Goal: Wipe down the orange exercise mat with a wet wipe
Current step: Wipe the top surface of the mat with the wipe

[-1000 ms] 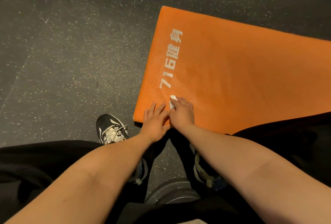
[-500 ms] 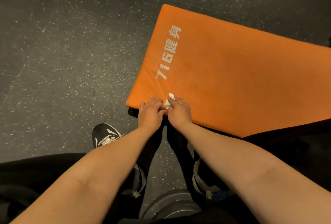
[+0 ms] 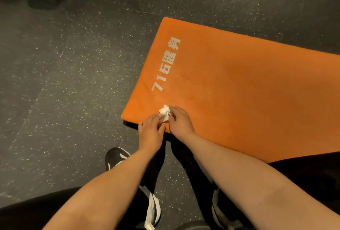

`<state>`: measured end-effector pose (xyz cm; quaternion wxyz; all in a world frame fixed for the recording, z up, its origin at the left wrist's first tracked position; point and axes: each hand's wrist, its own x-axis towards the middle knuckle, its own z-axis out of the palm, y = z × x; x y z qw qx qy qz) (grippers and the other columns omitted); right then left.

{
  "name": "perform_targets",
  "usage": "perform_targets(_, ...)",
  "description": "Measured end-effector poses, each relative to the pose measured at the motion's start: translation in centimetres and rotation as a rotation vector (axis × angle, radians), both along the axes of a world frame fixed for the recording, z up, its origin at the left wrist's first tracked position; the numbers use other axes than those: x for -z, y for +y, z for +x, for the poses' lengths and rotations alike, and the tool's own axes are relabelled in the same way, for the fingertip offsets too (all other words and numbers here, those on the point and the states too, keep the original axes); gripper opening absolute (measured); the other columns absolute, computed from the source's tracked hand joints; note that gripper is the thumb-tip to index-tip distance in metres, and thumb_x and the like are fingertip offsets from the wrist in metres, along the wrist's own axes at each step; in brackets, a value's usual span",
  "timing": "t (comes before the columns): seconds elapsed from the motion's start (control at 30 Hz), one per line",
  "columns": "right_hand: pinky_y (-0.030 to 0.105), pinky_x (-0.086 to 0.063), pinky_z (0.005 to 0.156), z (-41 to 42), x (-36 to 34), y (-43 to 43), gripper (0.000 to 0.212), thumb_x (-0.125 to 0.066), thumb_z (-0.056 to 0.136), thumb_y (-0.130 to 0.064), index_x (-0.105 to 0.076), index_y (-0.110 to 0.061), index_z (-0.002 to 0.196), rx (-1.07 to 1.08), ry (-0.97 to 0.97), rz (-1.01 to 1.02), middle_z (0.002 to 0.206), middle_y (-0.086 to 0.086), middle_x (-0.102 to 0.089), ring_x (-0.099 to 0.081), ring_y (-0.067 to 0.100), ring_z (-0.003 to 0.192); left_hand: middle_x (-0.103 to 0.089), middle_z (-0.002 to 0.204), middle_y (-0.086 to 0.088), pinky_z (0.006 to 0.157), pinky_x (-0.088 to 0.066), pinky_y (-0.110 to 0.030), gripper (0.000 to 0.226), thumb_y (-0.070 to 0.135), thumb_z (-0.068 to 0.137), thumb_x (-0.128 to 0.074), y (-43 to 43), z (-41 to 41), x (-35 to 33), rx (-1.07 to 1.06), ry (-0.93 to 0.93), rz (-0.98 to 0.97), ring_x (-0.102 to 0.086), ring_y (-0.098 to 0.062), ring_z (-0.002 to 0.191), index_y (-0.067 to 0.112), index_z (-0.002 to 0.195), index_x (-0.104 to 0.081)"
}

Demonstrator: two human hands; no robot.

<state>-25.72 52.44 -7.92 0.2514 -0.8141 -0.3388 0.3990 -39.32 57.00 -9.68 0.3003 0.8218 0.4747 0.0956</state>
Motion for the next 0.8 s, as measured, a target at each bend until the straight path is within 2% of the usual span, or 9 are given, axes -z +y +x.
perform_targets(0.07,0.035,-0.014,0.125,0.8,0.5,-0.6,0.048,-0.036,0.107,-0.024,-0.038,-0.020,0.156,0.021,-0.146,-0.055,0.164,0.004,-0.029,-0.017,0.021,0.153,-0.059,0.125,0.002,0.106,-0.038,-0.041,0.025,0.010,0.095,-0.058,-0.6,1.1,0.2,-0.056,-0.116,-0.031,-0.053,-0.021,0.117,0.018,0.118,-0.057)
perform_targets(0.13,0.035,-0.009,0.126,1.5,1.0,-1.1,0.049,-0.033,0.109,-0.027,-0.035,-0.022,0.157,-0.024,-0.226,-0.118,0.166,0.003,-0.025,-0.013,0.022,0.154,-0.057,0.130,0.000,0.109,-0.038,-0.045,0.020,0.011,0.099,-0.053,-0.8,2.3,0.4,-0.075,-0.171,-0.058,-0.050,-0.022,0.123,0.018,0.118,-0.054)
perform_targets(0.23,0.037,-0.009,0.126,2.0,1.9,-1.1,0.047,-0.034,0.109,-0.029,-0.039,-0.027,0.155,-0.064,-0.212,-0.132,0.166,0.001,-0.026,-0.013,0.022,0.154,-0.048,0.150,-0.002,0.118,-0.028,-0.041,0.035,0.022,0.106,-0.046,-0.2,3.9,0.6,-0.008,-0.159,-0.127,-0.039,-0.019,0.140,0.020,0.140,-0.049)
perform_targets(0.3,0.038,-0.015,0.125,2.6,2.3,-0.8,0.047,-0.037,0.108,-0.027,-0.042,-0.025,0.154,-0.041,-0.193,-0.116,0.163,0.001,-0.032,-0.019,0.022,0.152,-0.043,0.154,0.000,0.122,-0.020,-0.042,0.043,0.025,0.107,-0.040,0.4,4.9,1.0,0.102,-0.081,-0.185,-0.030,-0.019,0.146,0.024,0.150,-0.041)
perform_targets(0.37,0.036,-0.021,0.123,3.0,2.7,-0.8,0.049,-0.039,0.105,-0.022,-0.041,-0.019,0.154,-0.050,-0.217,-0.110,0.162,0.002,-0.035,-0.023,0.022,0.151,-0.030,0.162,0.001,0.125,-0.009,-0.042,0.048,0.029,0.109,-0.031,0.8,5.8,1.9,0.229,0.044,-0.239,-0.014,-0.018,0.153,0.026,0.157,-0.029)
perform_targets(0.47,0.035,-0.018,0.124,2.8,3.4,-1.4,0.053,-0.038,0.106,-0.020,-0.031,-0.021,0.158,-0.075,-0.239,-0.129,0.168,0.002,-0.019,-0.015,0.022,0.154,-0.013,0.168,0.001,0.124,-0.004,-0.039,0.053,0.031,0.110,-0.024,1.3,6.5,3.1,0.323,0.170,-0.239,0.001,-0.014,0.155,0.020,0.161,-0.016)
perform_targets(0.57,0.033,-0.012,0.125,2.3,4.1,-1.6,0.056,-0.039,0.107,-0.014,-0.024,-0.021,0.161,-0.093,-0.253,-0.146,0.170,0.001,-0.003,-0.005,0.021,0.156,0.001,0.169,0.000,0.124,0.001,-0.039,0.055,0.029,0.110,-0.025,2.3,6.3,3.3,0.277,0.244,-0.163,0.009,-0.016,0.154,0.017,0.161,-0.010)
perform_targets(0.67,0.033,-0.015,0.124,2.4,4.5,-1.8,0.058,-0.042,0.106,-0.009,-0.024,-0.018,0.161,-0.100,-0.271,-0.123,0.170,0.002,-0.003,-0.005,0.021,0.156,0.005,0.168,-0.004,0.125,-0.001,-0.041,0.056,0.028,0.109,-0.027,3.3,5.8,3.6,0.185,0.282,-0.124,0.011,-0.020,0.154,0.016,0.161,-0.011)
perform_targets(0.8,0.032,-0.017,0.124,2.8,4.3,-2.5,0.049,-0.041,0.107,-0.015,-0.036,-0.007,0.155,0.067,-0.227,-0.041,0.168,0.007,-0.015,-0.015,0.024,0.154,-0.014,0.167,-0.005,0.125,-0.010,-0.045,0.050,0.024,0.109,-0.032,1.4,5.4,4.0,0.294,0.147,-0.149,-0.002,-0.020,0.155,0.013,0.157,-0.029)
